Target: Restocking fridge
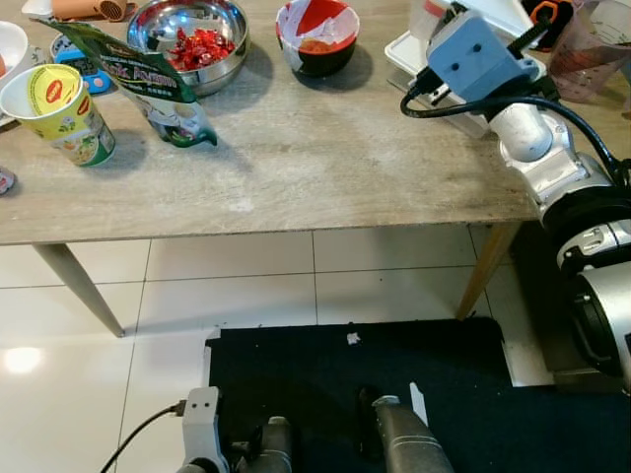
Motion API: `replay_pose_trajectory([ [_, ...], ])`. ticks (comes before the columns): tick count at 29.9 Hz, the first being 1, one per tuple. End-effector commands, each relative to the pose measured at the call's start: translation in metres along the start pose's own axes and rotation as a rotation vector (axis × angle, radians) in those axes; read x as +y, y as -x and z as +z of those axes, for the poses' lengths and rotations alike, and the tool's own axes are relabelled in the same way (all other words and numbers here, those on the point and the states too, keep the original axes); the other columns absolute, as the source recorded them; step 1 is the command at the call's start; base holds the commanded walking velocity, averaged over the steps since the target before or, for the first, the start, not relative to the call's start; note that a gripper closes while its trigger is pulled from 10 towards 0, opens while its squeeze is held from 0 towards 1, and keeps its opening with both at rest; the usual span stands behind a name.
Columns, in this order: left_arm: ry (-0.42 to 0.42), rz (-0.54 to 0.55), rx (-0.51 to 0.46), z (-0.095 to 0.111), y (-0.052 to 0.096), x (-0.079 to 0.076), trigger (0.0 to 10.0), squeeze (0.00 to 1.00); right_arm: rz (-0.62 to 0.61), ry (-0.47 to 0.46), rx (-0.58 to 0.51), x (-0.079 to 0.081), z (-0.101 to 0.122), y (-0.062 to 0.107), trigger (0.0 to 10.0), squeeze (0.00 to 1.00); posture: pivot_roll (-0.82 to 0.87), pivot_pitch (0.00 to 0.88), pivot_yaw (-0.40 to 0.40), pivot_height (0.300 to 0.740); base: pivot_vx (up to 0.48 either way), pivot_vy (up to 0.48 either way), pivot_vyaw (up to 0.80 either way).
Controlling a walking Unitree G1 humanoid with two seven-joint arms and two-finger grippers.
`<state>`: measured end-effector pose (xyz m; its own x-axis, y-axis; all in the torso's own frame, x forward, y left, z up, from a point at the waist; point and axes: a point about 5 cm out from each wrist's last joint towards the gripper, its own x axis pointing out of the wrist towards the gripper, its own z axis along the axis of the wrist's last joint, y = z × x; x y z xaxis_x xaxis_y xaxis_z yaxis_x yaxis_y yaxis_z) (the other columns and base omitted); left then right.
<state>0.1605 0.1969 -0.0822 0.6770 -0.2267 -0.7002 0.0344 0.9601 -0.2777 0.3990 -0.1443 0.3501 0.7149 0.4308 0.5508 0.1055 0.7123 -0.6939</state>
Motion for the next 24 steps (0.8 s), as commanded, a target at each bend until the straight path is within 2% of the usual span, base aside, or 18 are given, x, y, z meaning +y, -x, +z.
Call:
replay_pose_trajectory([
  [1, 0.047, -0.009, 0.173, -0.043, 0.010, -0.009, 10.0, 0.00, 0.003, -0.041, -0.089, -0.010, 0.012, -0.002, 0.0, 0.00, 0.04, 0.249, -0.047, 0.740, 0.000, 0.000, 0.00],
  [8, 0.046, -0.010, 0.174, -0.041, 0.008, -0.010, 10.0, 0.00, 0.077, -0.098, -0.147, -0.008, 0.016, 0.006, 0.0, 0.00, 0.04, 0.239, -0.043, 0.740, 0.000, 0.000, 0.00],
  [10, 0.043, -0.013, 0.177, -0.041, 0.008, -0.010, 10.0, 0.00, 0.061, -0.100, -0.149, -0.014, 0.015, 0.010, 0.0, 0.00, 0.03, 0.234, -0.039, 0.740, 0.000, 0.000, 0.00],
  [11, 0.040, -0.015, 0.179, -0.041, 0.008, -0.011, 10.0, 0.00, 0.032, -0.101, -0.154, -0.020, 0.016, 0.011, 0.0, 0.00, 0.03, 0.230, -0.037, 0.740, 0.000, 0.000, 0.00],
  [12, 0.035, -0.017, 0.180, -0.039, 0.007, -0.011, 10.0, 0.00, -0.030, -0.117, -0.171, -0.034, 0.019, 0.013, 0.0, 0.00, 0.03, 0.221, -0.035, 0.740, 0.000, 0.000, 0.00],
  [17, 0.028, -0.021, 0.174, -0.036, 0.005, -0.012, 10.0, 0.00, -0.075, -0.151, -0.195, -0.044, 0.022, 0.016, 0.0, 0.00, 0.03, 0.213, -0.034, 0.740, 0.000, 0.000, 0.00],
  [20, 0.044, -0.016, 0.126, -0.023, -0.001, -0.012, 10.0, 0.00, -0.122, -0.262, -0.241, -0.054, 0.028, 0.018, 0.0, 0.00, 0.02, 0.194, -0.030, 0.740, 0.000, 0.000, 0.00],
  [23, 0.054, -0.012, 0.110, -0.019, -0.002, -0.011, 10.0, 0.00, -0.127, -0.298, -0.251, -0.056, 0.029, 0.018, 0.0, 0.00, 0.02, 0.192, -0.030, 0.740, 0.000, 0.000, 0.00],
  [24, 0.078, 0.004, 0.074, -0.011, -0.004, -0.008, 10.0, 0.00, -0.117, -0.355, -0.260, -0.056, 0.029, 0.020, 0.4, 0.00, 0.02, 0.187, -0.031, 0.740, 0.000, 0.000, 0.00],
])
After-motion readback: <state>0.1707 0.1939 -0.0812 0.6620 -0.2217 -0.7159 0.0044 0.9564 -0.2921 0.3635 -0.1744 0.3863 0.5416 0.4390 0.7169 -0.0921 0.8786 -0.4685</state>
